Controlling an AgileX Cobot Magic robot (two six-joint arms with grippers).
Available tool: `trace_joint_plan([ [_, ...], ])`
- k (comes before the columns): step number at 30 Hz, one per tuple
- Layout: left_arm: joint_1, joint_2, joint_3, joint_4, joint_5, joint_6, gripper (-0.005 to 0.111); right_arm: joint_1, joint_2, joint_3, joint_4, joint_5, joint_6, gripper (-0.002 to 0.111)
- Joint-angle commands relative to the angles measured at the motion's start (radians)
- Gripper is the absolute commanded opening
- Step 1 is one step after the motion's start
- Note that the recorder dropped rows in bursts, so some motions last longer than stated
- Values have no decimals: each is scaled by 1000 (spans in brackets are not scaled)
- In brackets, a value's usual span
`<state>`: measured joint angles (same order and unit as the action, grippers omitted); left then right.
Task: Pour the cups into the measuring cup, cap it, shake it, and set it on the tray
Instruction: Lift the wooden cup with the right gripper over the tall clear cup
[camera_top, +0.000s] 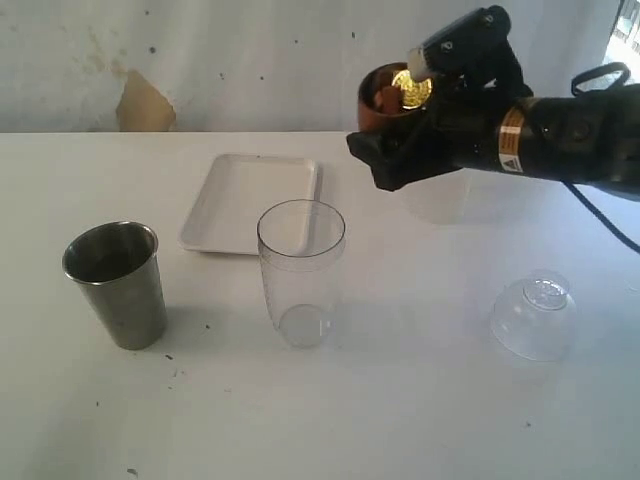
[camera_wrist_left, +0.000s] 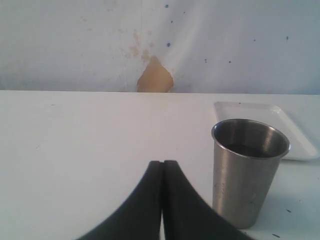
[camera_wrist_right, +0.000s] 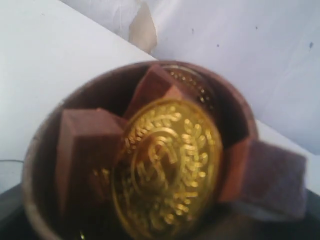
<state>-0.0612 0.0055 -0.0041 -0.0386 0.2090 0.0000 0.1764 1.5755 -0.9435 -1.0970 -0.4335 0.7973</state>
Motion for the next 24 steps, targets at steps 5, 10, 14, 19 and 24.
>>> trace_joint_plan([
  [5, -1, -6, 4, 3, -13, 0, 0, 57, 91, -98, -6, 11, -107, 0],
  [10, -1, -6, 4, 3, -13, 0, 0, 62, 161, -120, -6, 22, -210, 0],
  [14, -1, -6, 4, 3, -13, 0, 0, 62, 182, -120, -6, 24, -308, 0],
  [19, -1, -6, 4, 3, -13, 0, 0, 62, 182, -129, -6, 22, -369, 0],
  [24, -1, -6, 4, 3, -13, 0, 0, 62, 182, -150, -6, 20, -451, 0],
])
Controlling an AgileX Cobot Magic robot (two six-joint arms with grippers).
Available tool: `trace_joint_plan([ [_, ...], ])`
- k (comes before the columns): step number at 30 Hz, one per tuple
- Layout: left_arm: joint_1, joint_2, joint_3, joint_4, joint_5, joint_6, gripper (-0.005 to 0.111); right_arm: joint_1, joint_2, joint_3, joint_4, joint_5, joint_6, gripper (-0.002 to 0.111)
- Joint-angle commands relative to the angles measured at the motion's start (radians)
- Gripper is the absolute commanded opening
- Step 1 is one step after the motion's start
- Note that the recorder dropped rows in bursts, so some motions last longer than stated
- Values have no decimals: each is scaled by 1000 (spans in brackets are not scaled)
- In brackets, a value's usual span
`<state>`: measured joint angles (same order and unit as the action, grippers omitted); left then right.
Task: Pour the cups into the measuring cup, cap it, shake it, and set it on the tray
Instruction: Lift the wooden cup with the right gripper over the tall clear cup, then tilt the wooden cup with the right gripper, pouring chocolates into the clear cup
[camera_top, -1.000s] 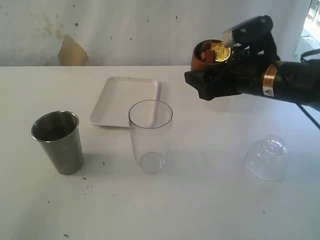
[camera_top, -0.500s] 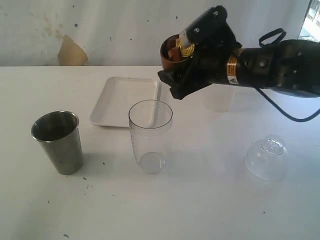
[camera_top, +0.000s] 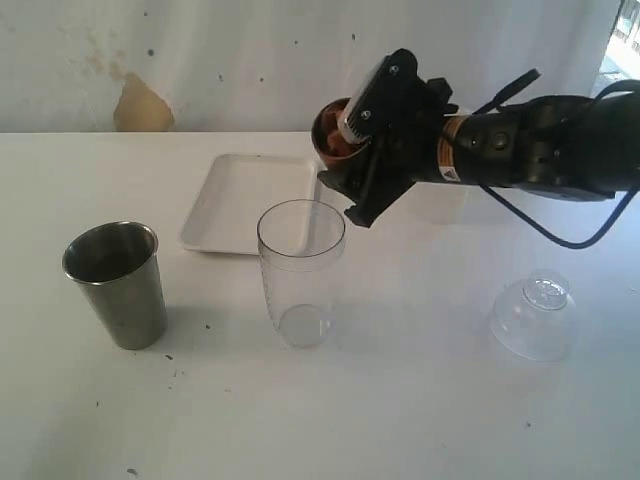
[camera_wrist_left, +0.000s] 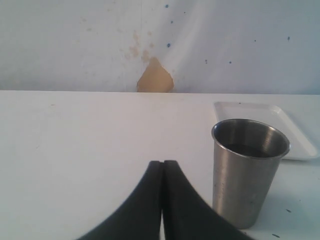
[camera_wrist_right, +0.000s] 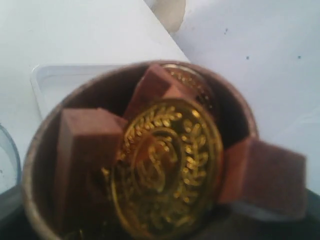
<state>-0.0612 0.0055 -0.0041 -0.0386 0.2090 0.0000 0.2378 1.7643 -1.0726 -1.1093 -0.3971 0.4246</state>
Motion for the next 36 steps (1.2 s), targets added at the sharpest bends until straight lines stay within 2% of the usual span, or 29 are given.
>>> trace_joint_plan([
  [1, -1, -6, 4, 3, -13, 0, 0, 0, -6, -25, 6, -16, -140, 0],
  [9, -1, -6, 4, 3, -13, 0, 0, 0, -6, -25, 6, -32, -377, 0],
  [26, -1, -6, 4, 3, -13, 0, 0, 0, -6, -25, -61, -79, -484, 0],
  [36, -1, -6, 4, 3, -13, 0, 0, 16, -6, -25, -62, -84, -675, 0],
])
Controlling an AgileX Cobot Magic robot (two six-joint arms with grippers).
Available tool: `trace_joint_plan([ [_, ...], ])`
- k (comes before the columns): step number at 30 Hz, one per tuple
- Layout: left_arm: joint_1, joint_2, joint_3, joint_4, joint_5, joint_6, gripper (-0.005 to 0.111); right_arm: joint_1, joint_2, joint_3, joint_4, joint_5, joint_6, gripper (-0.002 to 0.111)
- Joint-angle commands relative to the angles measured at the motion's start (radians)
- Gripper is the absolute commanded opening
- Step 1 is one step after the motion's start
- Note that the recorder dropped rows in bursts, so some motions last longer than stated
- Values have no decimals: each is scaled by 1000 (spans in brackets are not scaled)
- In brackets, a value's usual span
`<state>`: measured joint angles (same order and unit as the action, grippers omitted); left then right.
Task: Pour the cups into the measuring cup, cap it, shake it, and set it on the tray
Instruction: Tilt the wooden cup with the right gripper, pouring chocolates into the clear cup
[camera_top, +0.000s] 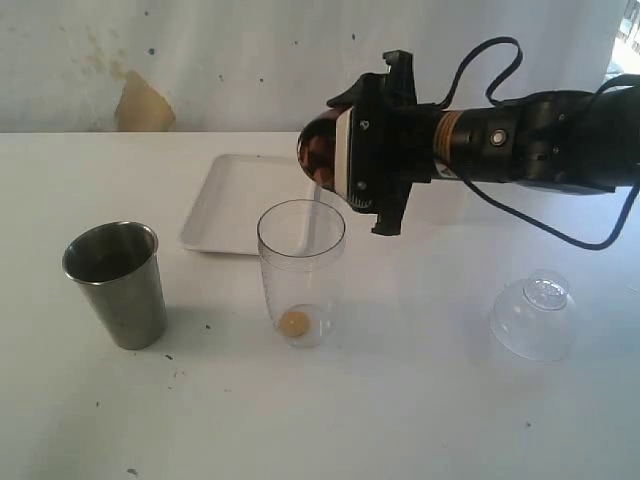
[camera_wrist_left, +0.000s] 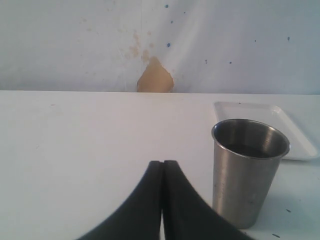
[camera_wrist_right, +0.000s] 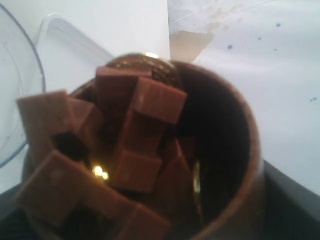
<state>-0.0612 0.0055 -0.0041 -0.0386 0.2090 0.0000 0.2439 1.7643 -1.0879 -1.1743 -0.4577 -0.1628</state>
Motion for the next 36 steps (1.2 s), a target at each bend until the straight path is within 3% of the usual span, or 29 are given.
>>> trace_joint_plan([
  [1, -1, -6, 4, 3, -13, 0, 0, 15, -6, -10, 3, -20, -101, 0],
  [36, -1, -6, 4, 3, -13, 0, 0, 25, -8, -10, 3, -19, -454, 0],
])
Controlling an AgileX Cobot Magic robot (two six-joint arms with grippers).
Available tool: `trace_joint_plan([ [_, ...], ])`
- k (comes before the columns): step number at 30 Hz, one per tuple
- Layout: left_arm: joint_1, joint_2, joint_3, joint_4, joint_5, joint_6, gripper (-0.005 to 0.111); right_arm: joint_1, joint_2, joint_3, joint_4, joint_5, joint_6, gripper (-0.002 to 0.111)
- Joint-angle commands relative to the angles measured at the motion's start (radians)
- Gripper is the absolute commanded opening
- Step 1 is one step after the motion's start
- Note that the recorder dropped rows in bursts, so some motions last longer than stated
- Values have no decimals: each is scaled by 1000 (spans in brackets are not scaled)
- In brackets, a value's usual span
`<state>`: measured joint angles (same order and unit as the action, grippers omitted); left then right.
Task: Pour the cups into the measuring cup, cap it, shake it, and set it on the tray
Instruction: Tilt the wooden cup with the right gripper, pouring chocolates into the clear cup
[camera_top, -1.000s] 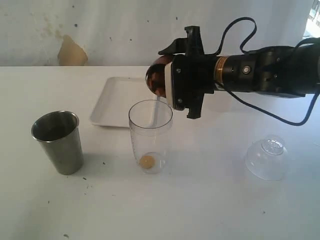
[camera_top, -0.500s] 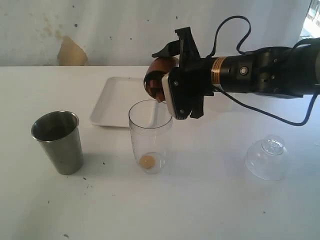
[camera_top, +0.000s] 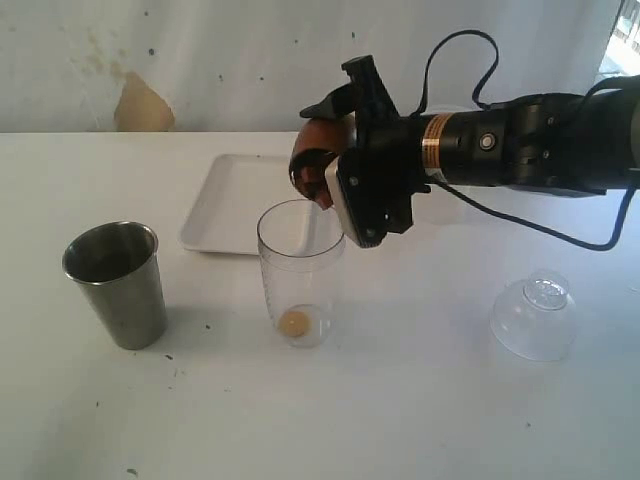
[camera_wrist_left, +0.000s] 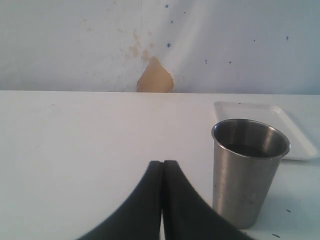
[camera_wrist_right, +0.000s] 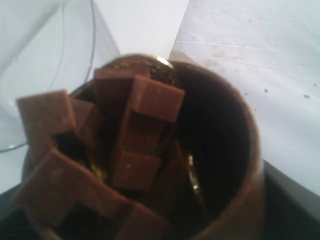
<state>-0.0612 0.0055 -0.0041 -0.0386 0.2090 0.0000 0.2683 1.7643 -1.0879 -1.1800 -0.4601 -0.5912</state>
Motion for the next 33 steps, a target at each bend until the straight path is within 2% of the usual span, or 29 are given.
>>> trace_joint_plan([
  [1, -1, -6, 4, 3, -13, 0, 0, 1, -10, -10, 9, -17, -39, 0],
  [33, -1, -6, 4, 3, -13, 0, 0, 10, -10, -10, 28, -66, -170, 0],
])
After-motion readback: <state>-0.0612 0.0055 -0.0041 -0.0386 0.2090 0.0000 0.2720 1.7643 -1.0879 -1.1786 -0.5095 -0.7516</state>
